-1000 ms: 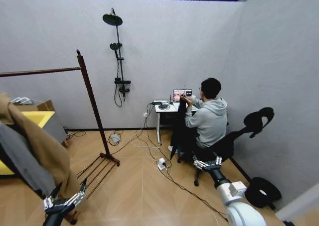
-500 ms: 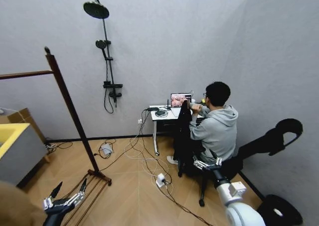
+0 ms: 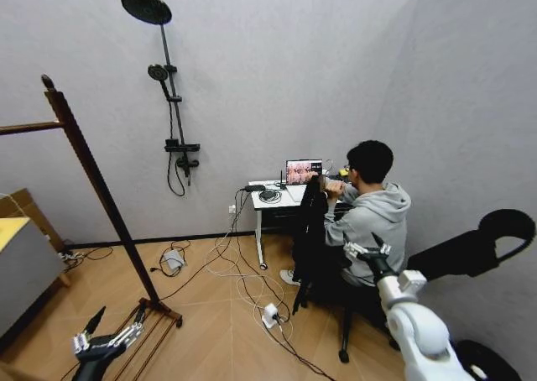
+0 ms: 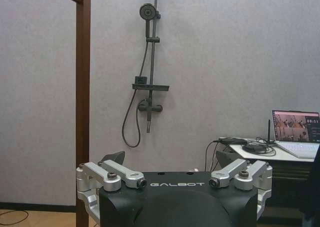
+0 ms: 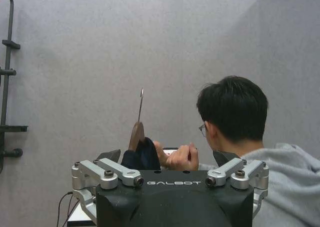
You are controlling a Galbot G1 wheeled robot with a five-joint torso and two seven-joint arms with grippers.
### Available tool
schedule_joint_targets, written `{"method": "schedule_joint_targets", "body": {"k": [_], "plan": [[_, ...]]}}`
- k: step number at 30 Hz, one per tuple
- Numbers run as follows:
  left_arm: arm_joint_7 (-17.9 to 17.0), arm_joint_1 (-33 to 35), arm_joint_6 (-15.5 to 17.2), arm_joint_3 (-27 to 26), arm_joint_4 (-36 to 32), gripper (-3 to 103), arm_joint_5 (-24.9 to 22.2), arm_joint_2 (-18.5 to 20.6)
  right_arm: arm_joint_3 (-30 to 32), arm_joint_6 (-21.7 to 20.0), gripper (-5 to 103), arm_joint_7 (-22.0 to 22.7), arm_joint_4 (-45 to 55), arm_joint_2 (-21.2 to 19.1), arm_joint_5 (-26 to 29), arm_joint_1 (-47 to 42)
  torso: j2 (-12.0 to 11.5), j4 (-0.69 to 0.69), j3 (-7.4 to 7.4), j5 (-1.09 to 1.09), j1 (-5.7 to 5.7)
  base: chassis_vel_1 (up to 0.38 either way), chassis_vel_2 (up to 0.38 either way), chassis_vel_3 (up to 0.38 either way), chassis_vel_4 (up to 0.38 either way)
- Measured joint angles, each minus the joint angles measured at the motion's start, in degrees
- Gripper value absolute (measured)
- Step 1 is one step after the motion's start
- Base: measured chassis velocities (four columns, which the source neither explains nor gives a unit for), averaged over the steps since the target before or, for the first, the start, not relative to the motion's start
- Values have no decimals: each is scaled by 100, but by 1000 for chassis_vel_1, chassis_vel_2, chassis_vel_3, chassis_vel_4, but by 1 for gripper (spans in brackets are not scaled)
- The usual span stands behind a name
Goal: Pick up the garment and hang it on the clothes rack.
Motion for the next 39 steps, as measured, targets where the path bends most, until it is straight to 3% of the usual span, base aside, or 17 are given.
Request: {"method": "schedule_joint_targets", "body": {"k": [3, 7, 13, 22, 24, 31, 39], "plan": [[-1, -1, 0, 0, 0, 100, 0, 0, -162, -94, 100, -197, -426, -340, 166, 480, -1, 0, 0, 0, 2, 0, 0, 0, 0], [0, -2, 0, 0, 0, 100, 0, 0, -579, -119, 100, -800, -1419, -778, 334, 1582, -4, 1, 2, -4, 10, 0, 0, 0, 0], [-1, -2, 0, 0, 0, 100, 0, -1, -1113, -188, 100, -730, -2120, -831, 402, 2306, -4, 0, 2, 0, 9, 0, 0, 0, 0], [-1, -2, 0, 0, 0, 100, 0, 0, -1838, 221, 100, -882, -3367, -542, 396, 3330, -4, 0, 3, 1, 8, 0, 0, 0, 0], [-1, -2, 0, 0, 0, 100, 0, -1, -2051, 395, 100, -894, -3845, -288, 254, 3782, -5, 2, 2, -2, 8, 0, 0, 0, 0], [-1, -2, 0, 0, 0, 100, 0, 0, -2189, 421, 100, -799, -4495, 91, -107, 4407, -4, 2, 2, -2, 8, 0, 0, 0, 0], [-1, -2, 0, 0, 0, 100, 0, 0, -2244, 168, 100, -364, -5020, 315, -522, 4825, -4, 0, 2, 0, 8, 0, 0, 0, 0]]}}
